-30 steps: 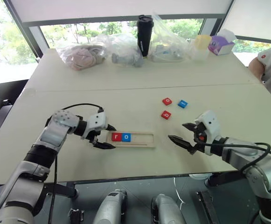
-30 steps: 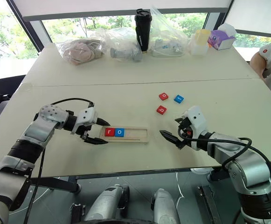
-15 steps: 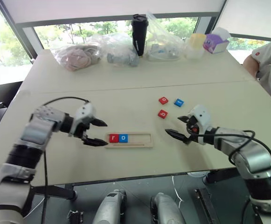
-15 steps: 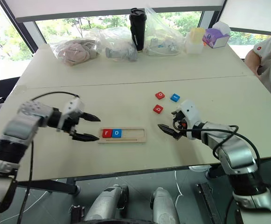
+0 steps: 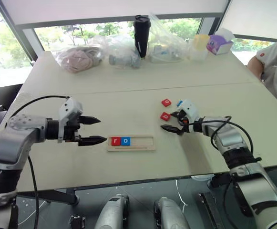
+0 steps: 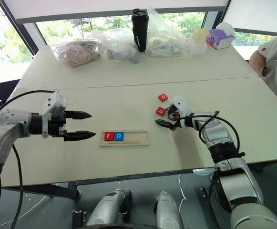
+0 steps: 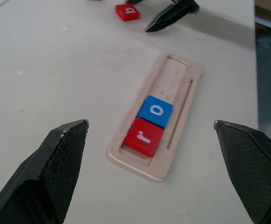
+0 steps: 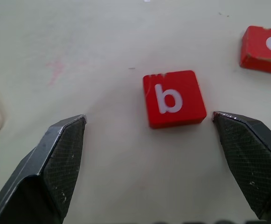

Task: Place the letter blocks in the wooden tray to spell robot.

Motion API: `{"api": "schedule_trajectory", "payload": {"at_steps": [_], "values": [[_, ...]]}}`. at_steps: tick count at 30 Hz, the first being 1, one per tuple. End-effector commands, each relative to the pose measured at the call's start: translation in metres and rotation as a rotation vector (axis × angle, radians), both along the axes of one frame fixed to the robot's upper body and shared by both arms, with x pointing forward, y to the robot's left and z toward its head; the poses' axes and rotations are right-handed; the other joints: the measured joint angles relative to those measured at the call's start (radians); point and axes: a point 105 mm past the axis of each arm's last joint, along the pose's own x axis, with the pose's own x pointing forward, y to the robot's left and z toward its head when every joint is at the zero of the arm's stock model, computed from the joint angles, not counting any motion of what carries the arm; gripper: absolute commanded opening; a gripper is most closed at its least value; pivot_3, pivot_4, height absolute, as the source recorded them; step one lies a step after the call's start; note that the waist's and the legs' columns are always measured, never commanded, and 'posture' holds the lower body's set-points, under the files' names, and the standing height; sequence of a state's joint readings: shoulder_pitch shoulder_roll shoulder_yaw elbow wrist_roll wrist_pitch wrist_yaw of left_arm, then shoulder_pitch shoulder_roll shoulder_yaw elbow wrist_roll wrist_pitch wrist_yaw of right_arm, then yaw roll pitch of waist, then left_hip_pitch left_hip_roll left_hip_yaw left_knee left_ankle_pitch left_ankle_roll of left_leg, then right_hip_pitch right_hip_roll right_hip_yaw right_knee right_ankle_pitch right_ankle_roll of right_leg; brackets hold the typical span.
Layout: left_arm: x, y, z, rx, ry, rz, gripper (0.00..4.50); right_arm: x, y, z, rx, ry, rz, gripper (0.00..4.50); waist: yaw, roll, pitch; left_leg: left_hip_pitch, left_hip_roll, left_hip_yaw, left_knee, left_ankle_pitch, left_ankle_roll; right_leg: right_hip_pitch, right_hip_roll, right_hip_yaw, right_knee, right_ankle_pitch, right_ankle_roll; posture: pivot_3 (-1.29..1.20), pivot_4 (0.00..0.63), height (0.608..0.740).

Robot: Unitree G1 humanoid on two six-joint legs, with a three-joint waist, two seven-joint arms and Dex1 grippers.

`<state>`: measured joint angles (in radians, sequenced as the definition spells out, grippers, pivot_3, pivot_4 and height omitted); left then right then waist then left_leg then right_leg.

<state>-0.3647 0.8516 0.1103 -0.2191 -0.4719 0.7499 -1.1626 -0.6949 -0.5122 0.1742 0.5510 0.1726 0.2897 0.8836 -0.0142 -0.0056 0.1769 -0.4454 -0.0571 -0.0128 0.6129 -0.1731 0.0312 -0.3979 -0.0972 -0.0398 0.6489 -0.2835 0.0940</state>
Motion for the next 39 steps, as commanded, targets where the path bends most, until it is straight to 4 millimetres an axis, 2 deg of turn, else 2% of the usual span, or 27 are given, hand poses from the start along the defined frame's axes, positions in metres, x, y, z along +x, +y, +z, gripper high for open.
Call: {"api": "schedule_trajectory", "payload": {"at_steps": [1,2,6,7,10,13,17,21,23,27,30,35,39], "values": [[-0.004,-0.001,0.012,-0.016,-0.053,0.027,4.50,0.010,0.004,0.006,0.001,-0.040,0.001,3.96,-0.001,0.000,0.000,0.001,0.000,0.000,0.000,0.000,0.000,0.000,0.000,0.000,0.000,0.000,0.000,0.00,0.150,0.740],[-0.005,0.000,0.010,-0.012,-0.050,0.034,4.50,0.011,0.005,0.005,0.001,-0.040,0.003,3.60,-0.001,0.000,0.000,0.002,0.000,0.000,-0.001,0.000,-0.001,0.000,0.000,0.000,0.000,0.000,0.000,0.00,0.150,0.740],[-0.006,0.000,0.009,-0.003,-0.051,0.047,4.50,0.011,0.008,0.004,0.014,-0.040,0.007,1.50,0.000,0.000,0.000,0.002,0.000,0.001,-0.002,0.000,-0.001,-0.002,0.000,0.001,0.000,0.000,0.000,0.00,0.150,0.740],[-0.006,0.000,0.009,-0.003,-0.051,0.048,4.50,0.012,0.008,0.005,0.017,-0.040,0.000,1.18,0.000,0.000,0.000,0.002,0.000,0.001,-0.002,0.000,-0.001,-0.002,0.000,0.001,0.000,0.000,0.000,0.00,0.150,0.740],[-0.007,-0.006,0.014,-0.016,-0.068,0.032,4.50,0.013,-0.001,0.016,0.064,-0.058,-0.072,1.19,0.001,0.000,0.000,0.002,0.000,0.002,-0.002,0.000,-0.001,-0.002,0.000,0.002,0.000,0.000,0.000,0.00,0.150,0.740],[-0.011,-0.017,0.017,-0.026,-0.084,0.000,4.50,0.013,-0.017,0.038,0.134,-0.089,-0.247,1.19,0.006,0.001,0.000,0.001,0.000,0.002,-0.002,-0.001,-0.001,-0.005,0.000,0.002,0.000,0.000,0.000,0.00,0.150,0.740],[-0.016,-0.031,0.012,-0.016,-0.091,-0.045,4.50,-0.016,-0.035,0.050,0.181,-0.024,-0.520,1.19,0.007,0.001,0.000,-0.004,0.000,0.002,-0.004,-0.001,-0.001,-0.008,-0.001,0.004,0.001,0.000,0.000,0.00,0.150,0.740],[-0.016,-0.040,0.005,-0.016,-0.075,-0.075,4.50,-0.069,-0.031,0.047,0.174,0.007,-0.661,1.19,0.007,0.002,0.000,-0.003,0.000,0.004,-0.008,0.000,-0.002,-0.009,0.000,0.006,0.002,0.000,0.000,0.00,0.150,0.740],[-0.013,-0.039,0.002,-0.015,-0.067,-0.080,4.50,-0.085,-0.028,0.045,0.169,0.003,-0.707,1.19,0.004,0.002,0.000,-0.003,0.000,0.004,-0.009,0.000,-0.002,-0.010,0.000,0.006,0.002,0.000,0.000,0.00,0.150,0.740],[-0.011,-0.038,-0.006,0.007,-0.047,-0.096,4.50,-0.096,-0.025,0.038,0.182,0.029,-0.803,1.19,-0.001,0.003,0.000,-0.002,0.000,0.007,-0.009,0.000,-0.002,-0.010,0.000,0.009,0.002,-0.001,-0.004,0.00,0.150,0.740],[-0.009,-0.035,-0.006,0.014,-0.048,-0.096,4.50,-0.109,-0.010,0.026,0.183,0.086,-0.807,1.19,0.004,0.003,0.000,0.002,0.000,0.007,-0.010,0.000,-0.002,-0.010,0.000,0.009,-0.001,-0.002,-0.004,0.00,0.150,0.740],[-0.008,-0.034,-0.008,0.020,-0.049,-0.101,4.50,-0.115,0.004,0.013,0.185,0.163,-0.815,1.19,0.001,0.003,0.000,0.001,0.000,0.008,-0.012,0.000,-0.002,-0.011,0.000,0.010,-0.002,-0.001,-0.004,0.00,0.150,0.740],[-0.008,-0.034,-0.010,0.021,-0.049,-0.100,4.50,-0.115,0.000,0.011,0.181,0.173,-0.813,3.23,0.002,0.003,0.000,0.001,0.000,0.008,-0.014,0.000,-0.002,-0.012,0.000,0.010,-0.002,-0.001,-0.004,0.00,0.150,0.740]]}}
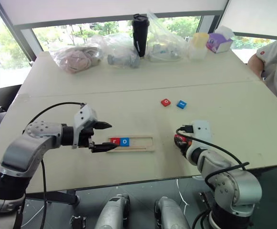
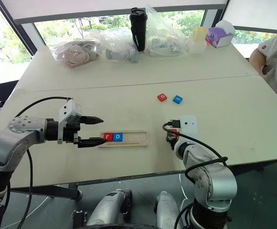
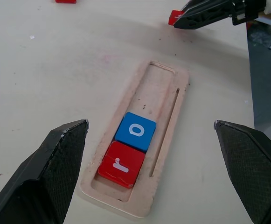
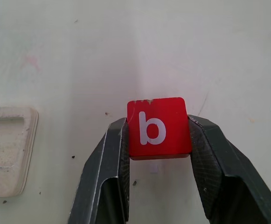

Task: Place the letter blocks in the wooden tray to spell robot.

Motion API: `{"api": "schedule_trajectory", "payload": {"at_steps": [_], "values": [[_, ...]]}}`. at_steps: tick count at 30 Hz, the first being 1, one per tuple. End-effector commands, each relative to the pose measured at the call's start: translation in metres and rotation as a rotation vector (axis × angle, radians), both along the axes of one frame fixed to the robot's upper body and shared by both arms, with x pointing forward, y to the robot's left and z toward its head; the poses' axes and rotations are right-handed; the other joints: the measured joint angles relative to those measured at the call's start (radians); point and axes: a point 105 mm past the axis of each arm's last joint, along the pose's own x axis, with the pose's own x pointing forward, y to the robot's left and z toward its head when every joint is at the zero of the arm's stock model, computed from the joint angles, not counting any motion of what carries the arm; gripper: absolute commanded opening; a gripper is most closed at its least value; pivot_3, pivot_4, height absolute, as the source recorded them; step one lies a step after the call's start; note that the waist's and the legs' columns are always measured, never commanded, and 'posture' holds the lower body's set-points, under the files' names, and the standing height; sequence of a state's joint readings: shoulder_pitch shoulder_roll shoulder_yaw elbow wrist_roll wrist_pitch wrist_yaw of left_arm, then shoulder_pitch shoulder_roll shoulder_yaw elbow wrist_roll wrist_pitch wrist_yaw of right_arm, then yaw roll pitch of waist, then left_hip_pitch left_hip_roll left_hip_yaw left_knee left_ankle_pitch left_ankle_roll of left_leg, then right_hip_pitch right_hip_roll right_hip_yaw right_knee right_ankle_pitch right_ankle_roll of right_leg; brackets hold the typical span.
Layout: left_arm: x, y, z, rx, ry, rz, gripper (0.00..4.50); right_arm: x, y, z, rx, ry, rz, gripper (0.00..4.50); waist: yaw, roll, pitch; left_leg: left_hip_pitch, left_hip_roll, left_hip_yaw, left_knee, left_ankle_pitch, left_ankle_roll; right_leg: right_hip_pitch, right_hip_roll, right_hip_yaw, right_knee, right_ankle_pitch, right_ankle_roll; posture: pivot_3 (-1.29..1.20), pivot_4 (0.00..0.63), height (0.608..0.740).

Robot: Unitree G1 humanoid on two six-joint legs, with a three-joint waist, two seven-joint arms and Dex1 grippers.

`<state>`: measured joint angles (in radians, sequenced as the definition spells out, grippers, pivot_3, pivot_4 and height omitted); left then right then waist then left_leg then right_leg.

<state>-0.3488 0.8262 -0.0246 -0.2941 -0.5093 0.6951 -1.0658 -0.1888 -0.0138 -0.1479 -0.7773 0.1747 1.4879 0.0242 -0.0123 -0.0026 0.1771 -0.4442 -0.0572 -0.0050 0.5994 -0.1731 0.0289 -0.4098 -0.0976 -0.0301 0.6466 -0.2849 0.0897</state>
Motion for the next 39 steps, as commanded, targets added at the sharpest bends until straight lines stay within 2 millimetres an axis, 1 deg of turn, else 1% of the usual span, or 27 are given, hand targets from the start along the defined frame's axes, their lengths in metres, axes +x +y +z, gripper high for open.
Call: {"api": "schedule_trajectory", "payload": {"at_steps": [1,2,3,4,5,6,7,10,12,14,16,18,20,23,25,27,30,34,35,37,39], "values": [[0.000,0.001,0.006,0.009,-0.035,-0.007,4.50,0.001,-0.010,0.012,-0.032,-0.056,0.010,3.76,0.000,0.000,0.000,0.000,0.000,0.000,0.000,0.000,0.000,0.000,0.000,0.000,0.000,0.000,0.000,0.00,0.150,0.740],[0.000,0.002,0.006,0.010,-0.034,-0.004,4.50,0.003,-0.017,0.018,-0.047,-0.085,0.024,4.24,0.000,0.000,0.000,0.000,0.000,0.000,0.000,0.000,0.000,0.000,0.000,0.000,0.000,0.000,0.000,0.00,0.150,0.740],[0.000,0.003,0.006,0.011,-0.033,-0.002,4.50,0.006,-0.026,0.026,-0.060,-0.120,0.032,4.24,0.000,0.000,0.000,0.000,0.000,0.000,0.000,0.000,0.000,0.000,0.000,0.000,0.000,0.000,0.000,0.00,0.150,0.740],[0.000,0.005,0.006,0.013,-0.034,0.001,4.50,0.011,-0.033,0.037,-0.085,-0.167,0.074,4.24,0.001,0.000,0.000,0.000,0.000,0.000,0.000,0.000,0.000,0.000,0.000,0.000,-0.001,0.000,0.000,0.00,0.150,0.740],[0.000,0.007,0.007,0.015,-0.035,0.003,4.50,0.013,-0.038,0.044,-0.097,-0.189,0.123,4.24,0.001,0.000,0.000,0.000,0.000,0.001,0.000,0.000,0.000,0.001,0.000,0.000,-0.002,0.000,0.000,0.00,0.150,0.740],[0.001,0.008,0.008,0.018,-0.037,0.005,4.50,0.014,-0.039,0.048,-0.094,-0.195,0.191,4.24,0.001,0.000,0.000,0.000,0.000,0.001,0.000,0.000,0.000,0.001,0.000,0.000,-0.002,0.000,0.000,0.00,0.150,0.740],[0.000,0.010,0.010,0.020,-0.037,0.003,4.50,0.014,-0.039,0.055,-0.075,-0.203,0.295,4.24,0.000,0.000,0.000,0.000,0.000,0.001,0.000,0.000,0.000,0.003,0.000,0.000,-0.002,0.000,0.000,0.00,0.150,0.740],[-0.003,0.013,0.015,0.026,-0.039,-0.016,4.50,0.001,-0.031,0.064,-0.028,-0.206,0.605,4.24,0.001,0.000,0.000,0.000,0.000,0.001,0.000,0.001,0.002,0.005,0.000,-0.001,-0.002,0.000,0.000,0.00,0.150,0.740],[-0.005,0.013,0.016,0.032,-0.037,-0.033,4.50,-0.003,-0.032,0.063,-0.031,-0.200,0.718,4.24,0.001,-0.001,0.001,0.000,0.001,0.001,-0.001,0.002,0.003,0.005,0.000,-0.001,-0.002,0.000,0.001,0.00,0.150,0.740],[-0.013,0.010,0.017,0.050,-0.029,-0.079,4.50,0.002,-0.038,0.051,-0.118,-0.205,0.840,4.24,0.000,-0.001,0.001,0.000,0.001,0.001,-0.001,0.002,0.003,0.005,0.000,-0.001,-0.002,0.000,0.001,0.00,0.150,0.740],[-0.020,0.009,0.016,0.074,-0.016,-0.117,4.50,0.005,-0.041,0.035,-0.207,-0.197,0.953,4.24,-0.002,-0.002,0.001,0.000,0.001,0.001,0.000,0.002,0.003,0.006,0.000,-0.001,-0.003,0.000,0.001,0.00,0.150,0.740],[-0.027,0.013,0.008,0.148,-0.002,-0.143,4.50,0.007,-0.041,0.018,-0.269,-0.169,1.036,4.24,-0.002,-0.002,0.001,0.000,0.001,0.001,0.001,0.002,0.003,0.007,0.000,-0.001,-0.003,0.000,0.000,0.00,0.150,0.740],[-0.031,0.014,0.003,0.183,-0.002,-0.149,4.50,0.013,-0.041,0.001,-0.317,-0.159,1.094,4.24,-0.002,-0.001,0.001,0.000,0.001,0.001,0.002,0.002,0.003,0.007,0.000,-0.001,-0.003,0.000,0.000,0.00,0.150,0.740],[-0.031,0.014,0.004,0.171,-0.009,-0.133,4.50,0.022,-0.041,-0.007,-0.329,-0.173,1.115,4.24,0.000,-0.001,0.001,0.000,0.001,0.001,0.003,0.001,0.003,0.006,-0.001,-0.001,-0.002,0.000,0.000,0.00,0.150,0.740],[-0.037,0.016,0.005,0.154,0.013,-0.114,4.50,0.030,-0.041,-0.009,-0.338,-0.184,1.125,4.24,0.005,-0.002,0.001,0.000,0.001,0.001,0.004,0.001,0.001,0.007,-0.001,-0.001,-0.002,0.000,0.000,0.00,0.150,0.740],[-0.040,0.019,0.002,0.146,0.031,-0.089,4.50,0.036,-0.042,-0.011,-0.330,-0.189,1.123,4.24,-0.003,-0.002,0.001,-0.001,0.001,0.001,0.005,0.000,0.001,0.007,-0.001,-0.001,-0.002,0.000,0.000,0.00,0.150,0.740],[-0.041,0.021,0.001,0.143,0.032,-0.065,4.50,0.035,-0.040,-0.012,-0.287,-0.198,1.140,3.48,0.001,-0.002,0.001,0.000,0.001,0.001,0.006,0.000,0.001,0.007,-0.001,-0.001,-0.001,0.000,0.000,0.00,0.150,0.740],[-0.041,0.022,0.001,0.142,0.032,-0.053,4.50,0.033,-0.036,-0.011,-0.264,-0.200,1.158,1.57,0.003,-0.002,0.001,0.000,0.001,0.001,0.008,0.000,0.001,0.007,-0.001,-0.001,0.000,0.000,0.000,0.00,0.150,0.740],[-0.041,0.022,0.001,0.142,0.033,-0.051,4.50,0.033,-0.036,-0.010,-0.263,-0.200,1.161,1.18,0.002,-0.002,0.001,0.000,0.001,0.001,0.008,0.000,0.001,0.007,-0.001,-0.001,0.000,0.000,0.000,0.00,0.150,0.740],[-0.041,0.024,0.000,0.146,0.035,-0.045,4.50,0.034,-0.033,-0.003,-0.259,-0.202,1.164,1.16,0.001,-0.002,0.001,0.000,0.001,0.001,0.008,-0.001,0.001,0.006,-0.001,-0.001,0.000,0.000,0.000,0.00,0.150,0.740],[-0.041,0.027,0.001,0.148,0.037,-0.040,4.50,0.033,-0.021,0.015,-0.213,-0.222,1.180,1.16,0.002,-0.001,0.002,0.000,0.001,0.001,0.008,-0.001,0.001,0.005,-0.001,-0.001,0.000,0.000,0.000,0.00,0.150,0.740]]}}
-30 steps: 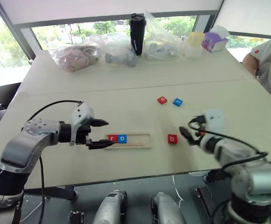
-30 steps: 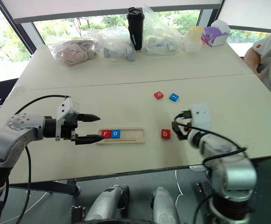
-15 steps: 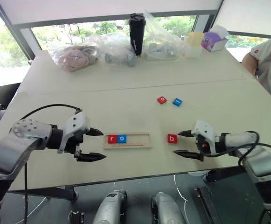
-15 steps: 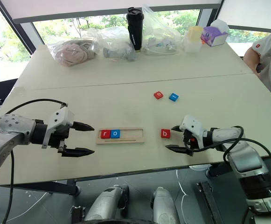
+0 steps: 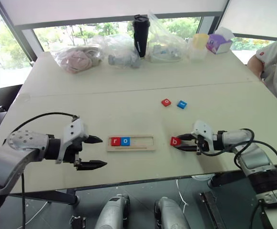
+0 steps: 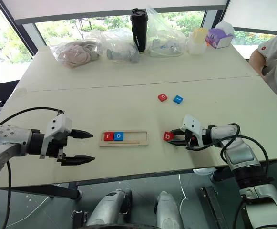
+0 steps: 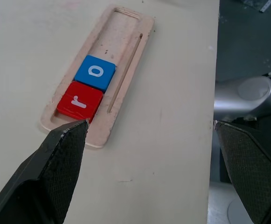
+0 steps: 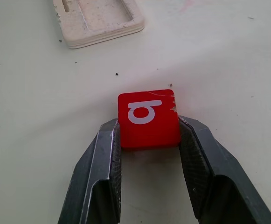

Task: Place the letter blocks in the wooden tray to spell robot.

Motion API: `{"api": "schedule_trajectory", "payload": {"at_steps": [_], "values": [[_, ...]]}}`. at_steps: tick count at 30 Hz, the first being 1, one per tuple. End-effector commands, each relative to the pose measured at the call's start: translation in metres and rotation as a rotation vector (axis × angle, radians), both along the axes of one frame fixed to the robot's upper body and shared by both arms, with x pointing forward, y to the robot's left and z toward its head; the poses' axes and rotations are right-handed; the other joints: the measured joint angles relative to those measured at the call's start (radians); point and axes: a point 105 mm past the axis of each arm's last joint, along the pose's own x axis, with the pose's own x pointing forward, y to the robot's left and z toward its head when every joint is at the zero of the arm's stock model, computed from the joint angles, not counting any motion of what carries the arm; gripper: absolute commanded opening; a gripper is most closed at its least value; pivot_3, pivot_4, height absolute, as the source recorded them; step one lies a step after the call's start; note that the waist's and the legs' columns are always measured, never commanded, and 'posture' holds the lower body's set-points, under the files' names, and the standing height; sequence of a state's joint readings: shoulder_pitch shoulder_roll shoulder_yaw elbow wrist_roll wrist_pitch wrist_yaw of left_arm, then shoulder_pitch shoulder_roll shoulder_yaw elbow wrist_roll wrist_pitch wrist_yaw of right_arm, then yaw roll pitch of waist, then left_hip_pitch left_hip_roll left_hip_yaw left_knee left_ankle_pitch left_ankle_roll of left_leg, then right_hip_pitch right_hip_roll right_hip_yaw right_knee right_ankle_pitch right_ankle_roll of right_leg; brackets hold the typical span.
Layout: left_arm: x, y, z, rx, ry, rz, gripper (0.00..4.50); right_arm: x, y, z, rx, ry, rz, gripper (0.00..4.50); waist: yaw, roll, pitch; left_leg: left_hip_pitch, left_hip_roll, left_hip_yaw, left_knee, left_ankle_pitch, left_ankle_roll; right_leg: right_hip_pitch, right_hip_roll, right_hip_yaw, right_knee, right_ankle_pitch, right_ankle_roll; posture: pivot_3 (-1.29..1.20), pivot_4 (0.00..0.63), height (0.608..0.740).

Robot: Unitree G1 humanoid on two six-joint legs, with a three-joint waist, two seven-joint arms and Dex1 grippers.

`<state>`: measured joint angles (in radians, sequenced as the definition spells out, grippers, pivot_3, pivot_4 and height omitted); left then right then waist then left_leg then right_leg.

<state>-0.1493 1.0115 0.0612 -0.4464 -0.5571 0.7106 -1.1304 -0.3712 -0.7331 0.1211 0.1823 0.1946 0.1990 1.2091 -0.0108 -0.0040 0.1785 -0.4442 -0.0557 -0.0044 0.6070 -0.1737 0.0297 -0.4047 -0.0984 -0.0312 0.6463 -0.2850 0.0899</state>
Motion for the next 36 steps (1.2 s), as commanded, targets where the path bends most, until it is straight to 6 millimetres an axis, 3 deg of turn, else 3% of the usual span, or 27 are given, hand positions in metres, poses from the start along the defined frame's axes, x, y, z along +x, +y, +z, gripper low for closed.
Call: {"api": "schedule_trajectory", "payload": {"at_steps": [1,5,7,12,21,36], "values": [[-0.001,0.004,0.012,0.007,-0.041,0.000,4.50,0.000,0.028,0.041,0.076,-0.033,0.073,1.16,0.000,0.001,0.000,0.000,0.000,0.000,0.000,0.000,0.000,0.000,0.000,0.000,0.000,0.000,0.000,0.00,0.150,0.740],[-0.005,0.007,0.014,0.009,-0.026,-0.006,4.50,-0.003,0.079,0.066,0.151,-0.014,0.147,1.16,-0.008,0.002,0.001,-0.002,0.001,0.000,-0.002,0.000,0.000,-0.002,0.000,0.000,0.002,0.000,0.000,0.00,0.150,0.740],[-0.004,0.007,0.016,0.008,-0.030,-0.008,4.50,-0.004,0.101,0.066,0.151,-0.012,0.176,1.16,-0.004,0.003,0.001,-0.001,0.001,0.000,-0.003,0.000,0.000,-0.002,0.001,0.000,0.001,0.000,0.000,0.00,0.150,0.740],[0.002,0.010,0.016,0.010,-0.050,0.014,4.50,-0.005,0.128,0.052,0.094,-0.005,0.215,1.16,0.009,0.003,0.001,-0.002,-0.001,0.000,-0.004,0.000,0.000,-0.005,-0.001,0.000,-0.002,0.000,0.000,0.00,0.150,0.740],[-0.003,0.000,0.020,-0.034,-0.053,0.009,4.50,-0.003,0.133,0.028,-0.002,-0.007,0.245,1.16,-0.001,0.002,0.001,-0.001,-0.002,0.001,-0.004,0.000,0.000,-0.004,-0.002,0.000,0.000,0.000,0.000,0.00,0.150,0.740],[0.005,0.001,0.020,-0.019,-0.101,0.016,4.50,0.012,0.141,0.022,-0.015,-0.039,0.239,1.16,-0.002,0.003,0.001,-0.001,-0.002,0.001,-0.004,0.000,0.000,-0.004,-0.001,0.000,0.001,0.001,0.001,0.00,0.150,0.740]]}}
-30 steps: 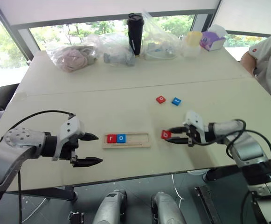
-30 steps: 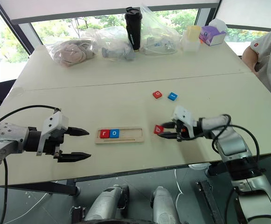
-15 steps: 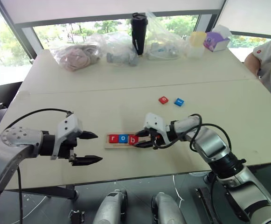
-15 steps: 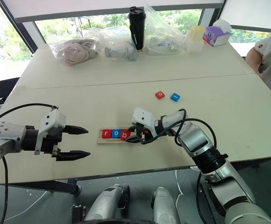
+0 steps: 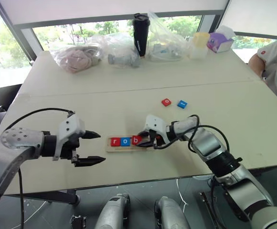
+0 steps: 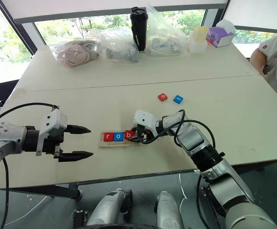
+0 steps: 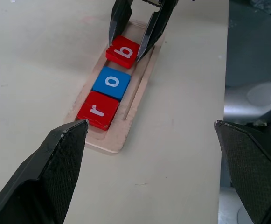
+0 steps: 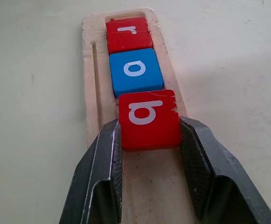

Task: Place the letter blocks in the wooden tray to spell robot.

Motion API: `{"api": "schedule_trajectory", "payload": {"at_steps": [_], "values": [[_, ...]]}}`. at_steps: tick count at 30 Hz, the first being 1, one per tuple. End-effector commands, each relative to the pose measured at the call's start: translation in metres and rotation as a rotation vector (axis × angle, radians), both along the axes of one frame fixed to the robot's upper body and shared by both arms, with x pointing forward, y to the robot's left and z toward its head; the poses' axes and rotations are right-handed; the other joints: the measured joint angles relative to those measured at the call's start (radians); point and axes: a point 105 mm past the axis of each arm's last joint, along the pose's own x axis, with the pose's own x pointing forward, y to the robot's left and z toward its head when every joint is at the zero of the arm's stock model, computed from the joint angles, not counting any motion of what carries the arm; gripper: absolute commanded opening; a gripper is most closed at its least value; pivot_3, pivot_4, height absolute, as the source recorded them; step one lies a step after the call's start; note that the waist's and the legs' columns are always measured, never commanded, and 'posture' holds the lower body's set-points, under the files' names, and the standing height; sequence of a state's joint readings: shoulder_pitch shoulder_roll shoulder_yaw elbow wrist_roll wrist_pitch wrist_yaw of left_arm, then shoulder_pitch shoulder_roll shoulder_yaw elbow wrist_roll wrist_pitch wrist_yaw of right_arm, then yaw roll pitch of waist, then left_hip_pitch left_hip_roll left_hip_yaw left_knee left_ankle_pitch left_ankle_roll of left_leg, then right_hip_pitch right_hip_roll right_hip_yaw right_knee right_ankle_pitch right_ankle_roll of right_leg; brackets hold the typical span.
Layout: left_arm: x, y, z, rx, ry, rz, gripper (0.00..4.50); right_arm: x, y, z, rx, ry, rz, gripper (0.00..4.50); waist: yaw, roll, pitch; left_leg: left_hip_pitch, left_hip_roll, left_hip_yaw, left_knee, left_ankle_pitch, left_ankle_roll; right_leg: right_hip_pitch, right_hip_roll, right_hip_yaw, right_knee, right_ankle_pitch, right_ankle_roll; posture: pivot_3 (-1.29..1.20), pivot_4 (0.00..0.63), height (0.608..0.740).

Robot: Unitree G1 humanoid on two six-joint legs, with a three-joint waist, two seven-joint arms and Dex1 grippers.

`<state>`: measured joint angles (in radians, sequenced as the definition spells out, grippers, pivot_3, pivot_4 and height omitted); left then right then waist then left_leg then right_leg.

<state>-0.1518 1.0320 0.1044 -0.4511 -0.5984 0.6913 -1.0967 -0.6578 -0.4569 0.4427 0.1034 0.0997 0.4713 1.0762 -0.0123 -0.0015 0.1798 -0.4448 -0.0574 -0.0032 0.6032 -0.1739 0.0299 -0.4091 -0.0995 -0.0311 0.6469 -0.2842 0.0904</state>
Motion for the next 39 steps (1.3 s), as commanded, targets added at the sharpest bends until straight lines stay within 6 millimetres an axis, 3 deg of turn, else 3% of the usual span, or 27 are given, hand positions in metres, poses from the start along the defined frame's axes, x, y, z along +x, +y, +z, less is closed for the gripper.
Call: {"api": "schedule_trajectory", "payload": {"at_steps": [1,4,10,11,16,20,28,39], "values": [[0.001,-0.002,0.006,-0.003,-0.040,-0.006,4.50,-0.001,0.007,0.009,0.021,-0.038,0.030,1.16,0.000,0.000,0.000,0.000,0.000,0.000,0.000,0.000,0.000,0.000,0.000,0.000,0.000,0.001,0.001,0.00,0.150,0.740],[0.001,-0.004,0.006,-0.007,-0.039,-0.006,4.50,-0.002,0.007,0.008,0.018,-0.035,0.034,1.16,0.000,0.000,0.000,0.000,0.000,0.000,0.000,0.000,0.000,0.000,0.000,0.000,0.001,0.001,0.002,0.00,0.150,0.740],[0.004,-0.002,0.004,-0.009,-0.042,0.008,4.50,-0.001,0.010,0.015,0.047,-0.046,0.033,4.25,-0.001,0.000,0.000,0.000,0.000,0.000,0.000,0.000,0.000,0.000,0.000,0.000,0.001,0.001,0.002,0.00,0.150,0.740],[0.004,-0.001,0.004,-0.010,-0.043,0.011,4.50,0.000,0.011,0.019,0.065,-0.049,0.027,4.48,-0.001,0.000,0.000,0.000,0.000,0.000,0.000,0.000,0.000,0.000,0.000,0.000,0.001,0.001,0.002,0.00,0.150,0.740],[0.007,-0.001,0.002,-0.019,-0.046,0.022,4.50,0.004,0.012,0.039,0.136,-0.069,0.004,4.48,0.000,0.000,0.000,0.000,0.000,0.000,0.000,0.000,0.000,0.000,0.000,0.000,0.001,0.001,0.002,0.00,0.150,0.740],[0.009,-0.001,0.002,-0.030,-0.045,0.027,4.50,0.009,-0.001,0.055,0.171,-0.110,-0.039,4.48,0.001,0.000,0.000,0.000,0.000,0.000,0.000,0.000,0.000,0.000,0.000,0.000,0.001,0.001,0.002,0.00,0.150,0.740],[0.011,0.002,0.001,-0.035,-0.044,0.027,4.50,0.027,-0.029,0.040,0.056,-0.266,-0.125,4.48,-0.001,0.000,0.000,0.000,0.000,0.000,0.000,0.000,0.000,0.000,0.000,0.000,0.001,0.001,0.002,0.00,0.150,0.740],[0.012,0.000,0.002,-0.045,-0.049,0.027,4.50,0.026,-0.027,0.021,0.007,-0.289,-0.084,4.48,-0.001,0.000,0.000,0.000,0.000,0.000,0.000,0.000,0.000,0.002,0.000,0.000,0.001,0.001,0.002,0.00,0.150,0.740]]}}
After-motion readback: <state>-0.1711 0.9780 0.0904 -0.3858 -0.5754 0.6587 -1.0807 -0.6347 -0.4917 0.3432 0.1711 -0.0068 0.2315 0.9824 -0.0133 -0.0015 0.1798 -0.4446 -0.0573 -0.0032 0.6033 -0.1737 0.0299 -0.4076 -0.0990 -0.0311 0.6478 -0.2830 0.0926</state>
